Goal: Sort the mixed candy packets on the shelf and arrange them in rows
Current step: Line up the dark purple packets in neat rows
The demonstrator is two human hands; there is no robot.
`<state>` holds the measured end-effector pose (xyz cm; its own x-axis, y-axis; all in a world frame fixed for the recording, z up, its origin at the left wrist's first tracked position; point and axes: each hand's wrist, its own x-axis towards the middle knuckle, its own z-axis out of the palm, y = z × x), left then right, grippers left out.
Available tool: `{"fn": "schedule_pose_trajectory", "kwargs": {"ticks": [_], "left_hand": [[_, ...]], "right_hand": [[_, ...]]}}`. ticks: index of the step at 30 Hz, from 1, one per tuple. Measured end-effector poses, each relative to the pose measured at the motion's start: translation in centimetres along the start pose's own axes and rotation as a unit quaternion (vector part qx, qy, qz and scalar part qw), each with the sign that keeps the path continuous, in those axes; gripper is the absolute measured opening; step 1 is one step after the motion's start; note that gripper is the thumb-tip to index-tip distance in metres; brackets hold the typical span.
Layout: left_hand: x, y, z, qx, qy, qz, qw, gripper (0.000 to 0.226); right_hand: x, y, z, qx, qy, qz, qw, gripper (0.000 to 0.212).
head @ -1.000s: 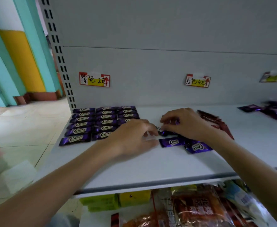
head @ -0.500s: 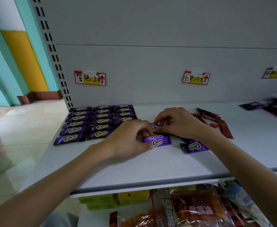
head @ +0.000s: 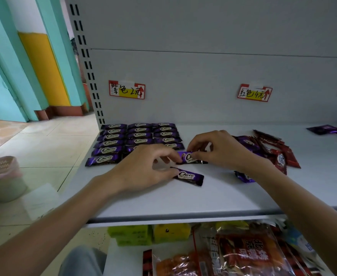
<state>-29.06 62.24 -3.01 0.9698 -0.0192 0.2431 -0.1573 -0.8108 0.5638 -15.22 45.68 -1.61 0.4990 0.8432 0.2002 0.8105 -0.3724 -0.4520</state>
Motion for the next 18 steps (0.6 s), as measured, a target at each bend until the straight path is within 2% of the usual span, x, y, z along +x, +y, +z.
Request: {"fn": "schedule_pose_trajectory", "kwargs": {"ticks": [3, 7, 12, 16, 18], "left_hand": [[0.2, 0.5, 0.7, 0.034, -0.021, 0.016, 0.999, 0.028], [-0.2, 0.2, 0.7, 0.092, -0.022, 0.018, 0.995, 0.028], [-3.8, -1.6, -0.6, 0.083, 0.033, -0.01, 0.996, 0.028], [-6.1, -3.1, -2.0, 0.117, 0.063, -0.02, 0.991, 0.047], [-7.0, -3.8, -2.7, 0.13, 0.075, -0.018, 0.988, 0.047]], "right_hand": [[-0.3, 0.1, 0.2, -0.007, 0.014, -0.012, 1.0, 0.006], [-1.0, 0.1, 0.7, -0.01, 0.014, -0.023, 1.0, 0.008], [-0.6, -1.0, 1.8, -0.006, 0.024, -0.047, 0.999, 0.008], [0.9, -1.9, 2.5, -0.022, 0.026, -0.05, 0.998, 0.008], [1.3, -2.0, 2.7, -0.028, 0.025, -0.047, 0.998, 0.007]]}}
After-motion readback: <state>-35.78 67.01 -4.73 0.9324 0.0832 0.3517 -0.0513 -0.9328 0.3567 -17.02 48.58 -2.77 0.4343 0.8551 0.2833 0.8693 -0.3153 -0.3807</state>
